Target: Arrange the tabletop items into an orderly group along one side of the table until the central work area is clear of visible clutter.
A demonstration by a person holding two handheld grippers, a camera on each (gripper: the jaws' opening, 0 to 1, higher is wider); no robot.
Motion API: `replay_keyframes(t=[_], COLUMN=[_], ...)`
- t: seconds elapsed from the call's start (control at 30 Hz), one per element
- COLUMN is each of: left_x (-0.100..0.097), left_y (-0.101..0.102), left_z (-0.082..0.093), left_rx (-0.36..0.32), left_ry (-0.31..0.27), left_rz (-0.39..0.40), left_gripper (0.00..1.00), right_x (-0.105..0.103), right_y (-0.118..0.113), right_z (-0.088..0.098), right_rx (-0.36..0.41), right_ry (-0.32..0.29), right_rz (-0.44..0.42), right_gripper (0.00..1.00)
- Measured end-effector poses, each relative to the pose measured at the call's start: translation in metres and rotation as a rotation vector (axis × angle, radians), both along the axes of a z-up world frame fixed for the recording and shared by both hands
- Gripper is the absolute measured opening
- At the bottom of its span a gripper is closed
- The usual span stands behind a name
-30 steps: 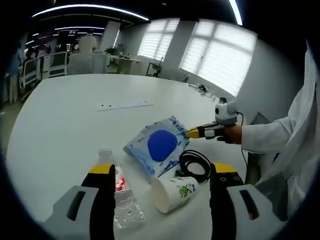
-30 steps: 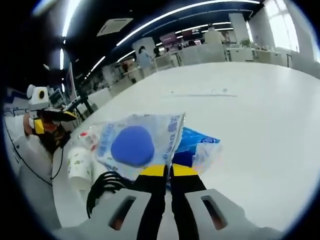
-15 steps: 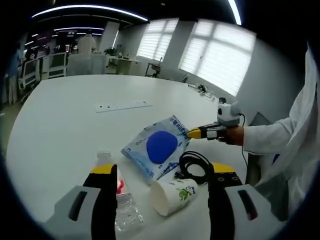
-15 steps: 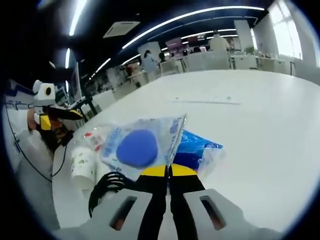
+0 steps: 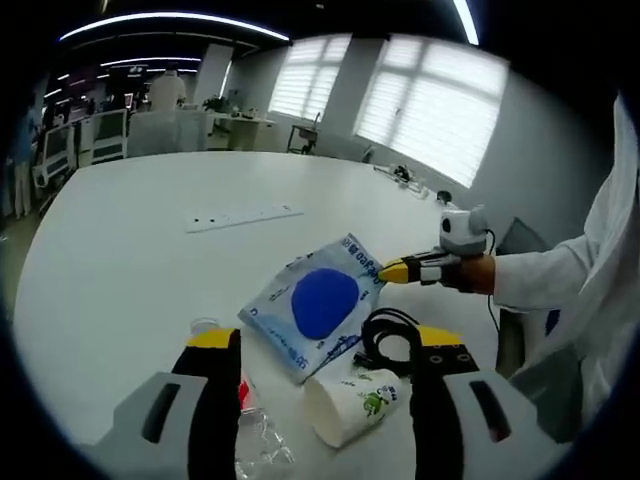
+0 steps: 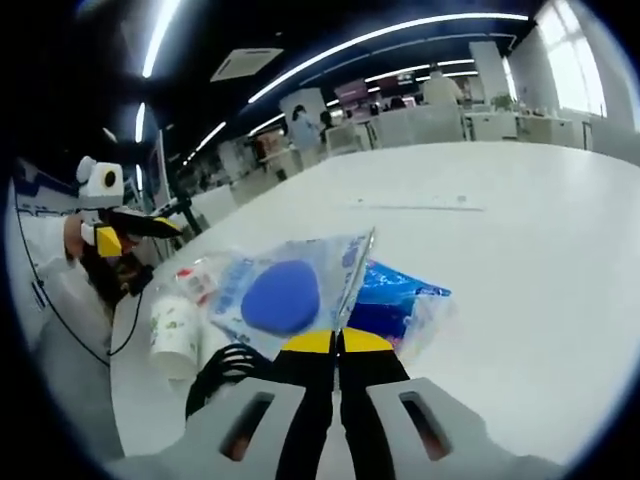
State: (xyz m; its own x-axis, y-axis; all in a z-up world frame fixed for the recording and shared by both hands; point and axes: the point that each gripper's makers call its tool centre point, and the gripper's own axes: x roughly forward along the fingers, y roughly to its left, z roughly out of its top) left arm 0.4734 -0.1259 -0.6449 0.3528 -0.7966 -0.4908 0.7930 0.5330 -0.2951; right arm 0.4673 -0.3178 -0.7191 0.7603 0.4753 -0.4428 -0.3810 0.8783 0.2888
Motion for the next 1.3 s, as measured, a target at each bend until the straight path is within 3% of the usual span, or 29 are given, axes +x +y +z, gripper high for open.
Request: replay_keyframes(t=[0.27,0.53,0.57,0.63,0.77,0.87,0.9,0.93,1.0,1.1,1.17,1.2,1.3], left_x=[0.012,0.023,0.024,0.026,0.032,0.037,0.039,0.041,0.043,0.046,0.048,0.049,0.046], left_y=[-0.017,-0.02,-0.015,-0.021,-0.026,-0.029,-0.024,-0.027,-0.032,-0.033,-0.025,-0.031,-0.027], left_z=[-0.003,-0.018,-0.024,-0.024,-0.032,-0.035,-0.04,-0.041,-0.041,-0.045,-0.053,-0.052,-0.06], left_rx=[0.02,0.085,0.13,0.118,0.155,0.179,0.221,0.232,0.222,0.261,0.336,0.319,0.365], left_ry=[-0.005,0.024,0.038,0.031,0.048,0.056,0.066,0.051,0.071,0.069,0.1,0.084,0.136], left_rz=[-0.029,-0.019,-0.006,-0.017,-0.016,-0.008,0.009,-0.002,0.007,0.013,0.046,0.032,0.068], left_gripper=[0.69,0.66,0.64,0.65,0.63,0.59,0.56,0.51,0.51,0.46,0.42,0.43,0.42], right_x=[0.0,0.0,0.0,0.0,-0.001,-0.002,-0.001,-0.001,-0.001,-0.002,-0.002,-0.002,-0.002], right_y=[-0.001,-0.001,-0.001,-0.001,-0.001,-0.001,-0.001,-0.001,-0.001,-0.001,-0.001,-0.001,-0.001], right_z=[0.0,0.0,0.0,0.0,-0.001,0.0,0.0,0.0,0.0,-0.001,-0.001,-0.001,-0.001], right_rx=[-0.004,0.0,0.001,0.003,0.006,0.006,0.006,0.006,0.007,0.007,0.008,0.008,0.012], right_ry=[-0.005,-0.008,-0.008,-0.008,-0.011,-0.014,-0.016,-0.017,-0.018,-0.019,-0.021,-0.022,-0.023], right_rz=[0.004,0.001,0.0,-0.002,-0.006,-0.008,-0.008,-0.008,-0.009,-0.011,-0.013,-0.012,-0.015], right_gripper=[0.0,0.0,0.0,0.0,0.0,0.0,0.0,0.0,0.0,0.0,0.0,0.0,0.0])
